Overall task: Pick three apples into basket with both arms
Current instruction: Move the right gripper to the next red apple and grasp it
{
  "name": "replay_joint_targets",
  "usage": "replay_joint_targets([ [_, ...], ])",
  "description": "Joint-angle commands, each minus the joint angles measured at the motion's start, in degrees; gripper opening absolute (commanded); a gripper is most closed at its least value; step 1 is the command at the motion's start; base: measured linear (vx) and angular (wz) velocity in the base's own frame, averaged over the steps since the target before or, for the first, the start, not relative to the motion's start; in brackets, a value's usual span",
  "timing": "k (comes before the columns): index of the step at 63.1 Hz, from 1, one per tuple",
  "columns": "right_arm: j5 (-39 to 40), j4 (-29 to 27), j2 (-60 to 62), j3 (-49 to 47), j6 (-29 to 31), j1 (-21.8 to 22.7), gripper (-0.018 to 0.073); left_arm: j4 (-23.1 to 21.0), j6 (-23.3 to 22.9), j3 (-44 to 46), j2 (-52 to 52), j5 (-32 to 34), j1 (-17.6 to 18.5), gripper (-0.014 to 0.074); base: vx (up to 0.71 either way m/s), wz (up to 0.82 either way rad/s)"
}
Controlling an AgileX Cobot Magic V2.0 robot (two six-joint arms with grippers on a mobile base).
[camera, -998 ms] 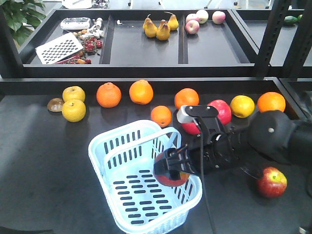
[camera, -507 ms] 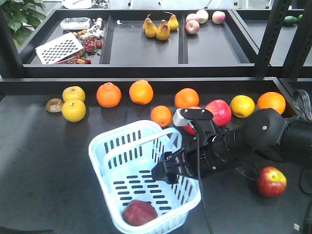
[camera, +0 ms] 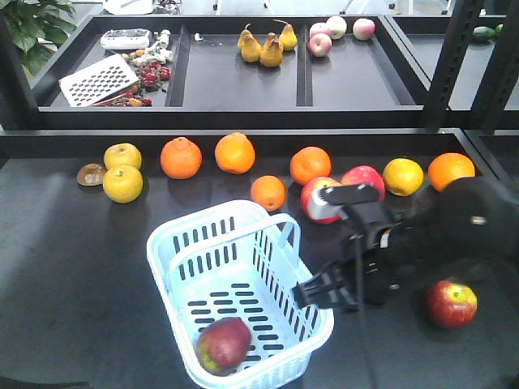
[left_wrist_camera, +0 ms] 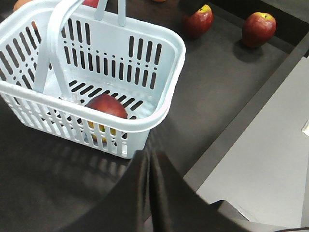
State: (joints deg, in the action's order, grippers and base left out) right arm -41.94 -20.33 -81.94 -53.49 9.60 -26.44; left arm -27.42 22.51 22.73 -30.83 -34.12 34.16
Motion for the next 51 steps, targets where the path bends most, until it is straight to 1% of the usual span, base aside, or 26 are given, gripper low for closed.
replay_joint_targets([
  [1,-0.96,9.94,6.87,-1.8,-7.99,0.0,-0.0006,-1.35,-0.33,1.39,-0.15,3.36,-0.06,-0.0006,0.0,0.0],
  [8,-3.27,22.55,10.4,-1.8,-17.55,1.88,-0.0004,-1.35,-0.33,1.39,-0.15,3.32,-0.06,-0.0006,0.0,0.0],
  [15,-3.82,33.44,12.07,-0.93,-22.63,5.06,-0.0004,-1.29,-0.33,1.39,-0.15,3.35,-0.06,-0.0006,0.0,0.0],
  [18,-3.52,35.44,12.13,-0.65,-24.49,6.49,-0.0004,-1.29,-0.33,1.39,-0.15,3.35,-0.06,-0.0006,0.0,0.0],
  [22,-3.53,37.12,11.67,-0.66,-24.61,8.44,0.0,-1.29,-0.33,1.39,-0.15,3.35,-0.06,-0.0006,0.0,0.0],
  [27,-3.0,36.93,10.63,-0.66,-24.47,11.93,0.0018,-1.29,-0.33,1.39,-0.15,3.35,-0.06,-0.0006,0.0,0.0],
  [30,-2.18,36.75,9.61,-0.66,-23.73,13.86,0.0047,-1.29,-0.33,1.39,-0.15,3.35,-0.06,-0.0006,0.0,0.0],
  [32,-1.39,36.75,8.86,-0.66,-23.67,15.77,0.0078,-1.29,-0.33,1.39,-0.15,3.35,-0.06,-0.0006,0.0,0.0],
  [36,0.54,36.55,7.64,-0.66,-23.59,17.85,0.0148,-1.29,-0.33,1.39,-0.15,3.35,-0.06,-0.0006,0.0,0.0],
  [41,1.71,36.45,5.46,-0.66,-23.29,21.24,0.0296,-1.23,-0.33,1.39,-0.15,3.35,-0.06,-0.0006,0.0,0.0],
  [45,2.0,36.25,3.51,-0.71,-23.29,23.1,0.0406,-1.23,-0.33,1.39,-0.15,3.35,-0.06,-0.0006,0.0,0.0],
  [48,2.24,36.25,1.27,-1.02,-23.29,25.03,0.0508,-1.23,-0.33,1.39,-0.15,3.35,-0.06,-0.0006,0.0,0.0],
  [51,2.44,36.25,-0.29,-1.67,-23.23,26.44,0.0573,-1.23,-0.33,1.39,-0.15,3.35,-0.06,-0.0006,0.0,0.0],
])
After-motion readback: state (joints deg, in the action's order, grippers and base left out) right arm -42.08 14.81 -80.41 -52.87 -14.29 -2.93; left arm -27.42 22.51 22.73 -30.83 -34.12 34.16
